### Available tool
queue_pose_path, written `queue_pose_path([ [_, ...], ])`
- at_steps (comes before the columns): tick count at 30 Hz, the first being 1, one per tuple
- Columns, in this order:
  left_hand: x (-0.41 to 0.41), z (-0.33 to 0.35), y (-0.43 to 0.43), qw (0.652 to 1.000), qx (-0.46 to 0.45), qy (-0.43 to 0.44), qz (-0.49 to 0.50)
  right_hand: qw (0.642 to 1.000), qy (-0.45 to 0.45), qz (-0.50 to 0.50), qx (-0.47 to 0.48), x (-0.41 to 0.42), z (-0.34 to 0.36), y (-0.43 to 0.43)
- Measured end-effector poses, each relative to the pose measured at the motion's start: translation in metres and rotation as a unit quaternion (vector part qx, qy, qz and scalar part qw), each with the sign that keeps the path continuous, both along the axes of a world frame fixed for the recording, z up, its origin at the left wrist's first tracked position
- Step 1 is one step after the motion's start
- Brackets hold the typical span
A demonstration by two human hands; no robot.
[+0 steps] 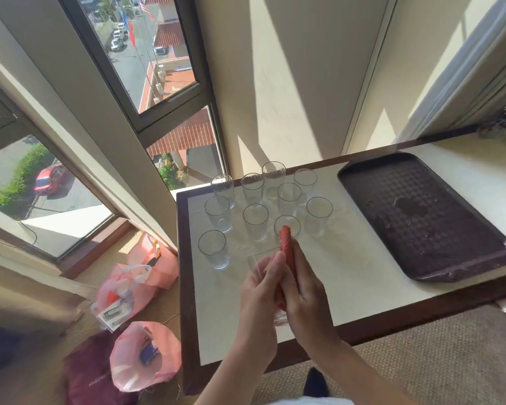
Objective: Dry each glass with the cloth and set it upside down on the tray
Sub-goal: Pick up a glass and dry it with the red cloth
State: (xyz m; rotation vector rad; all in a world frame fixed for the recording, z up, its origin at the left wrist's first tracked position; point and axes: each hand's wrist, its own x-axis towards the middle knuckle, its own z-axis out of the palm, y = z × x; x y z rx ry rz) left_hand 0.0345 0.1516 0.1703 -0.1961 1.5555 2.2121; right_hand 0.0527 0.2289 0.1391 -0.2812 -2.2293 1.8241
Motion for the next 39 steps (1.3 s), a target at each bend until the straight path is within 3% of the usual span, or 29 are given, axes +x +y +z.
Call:
queue_pose_path([
  [4,-0.004,-0.004,-0.008,0.998,0.034,-0.028,0.036,0.993,-0.020,0.007,-0.114,0.009,0.002,-0.003],
  [6,-0.007,-0.005,-0.011,0.995,0.065,-0.025,0.070,0.967,-0.068,-0.009,-0.244,0.011,0.008,-0.004],
  [9,-0.006,-0.007,-0.011,0.995,0.030,0.024,0.089,0.845,-0.162,-0.055,-0.507,0.004,0.014,0.003],
  [11,-0.001,-0.014,-0.010,0.995,-0.003,0.060,0.083,0.794,-0.166,-0.078,-0.579,-0.003,0.019,0.010],
  [14,0.005,-0.021,-0.011,0.991,-0.053,0.106,0.063,0.778,-0.153,-0.067,-0.606,-0.004,0.023,0.012],
  [19,-0.016,-0.032,-0.029,0.984,-0.070,0.134,0.098,0.768,-0.215,-0.003,-0.604,0.017,0.022,0.004],
  [25,-0.013,-0.037,-0.027,0.988,-0.067,0.138,0.035,0.754,-0.211,-0.046,-0.621,-0.010,0.024,0.009],
  [30,-0.019,-0.038,-0.036,0.992,-0.018,0.117,0.051,0.763,-0.213,-0.010,-0.610,0.004,0.024,0.003],
  [33,-0.023,-0.035,-0.040,0.992,-0.033,0.115,0.047,0.789,-0.208,0.006,-0.578,0.013,0.026,0.004],
  [36,-0.028,-0.035,-0.045,0.992,-0.088,0.074,0.047,0.845,-0.207,-0.008,-0.493,0.015,0.028,0.008],
  [39,-0.024,-0.032,-0.039,0.988,-0.141,0.054,0.024,0.919,-0.182,0.028,-0.348,0.017,0.031,0.003],
])
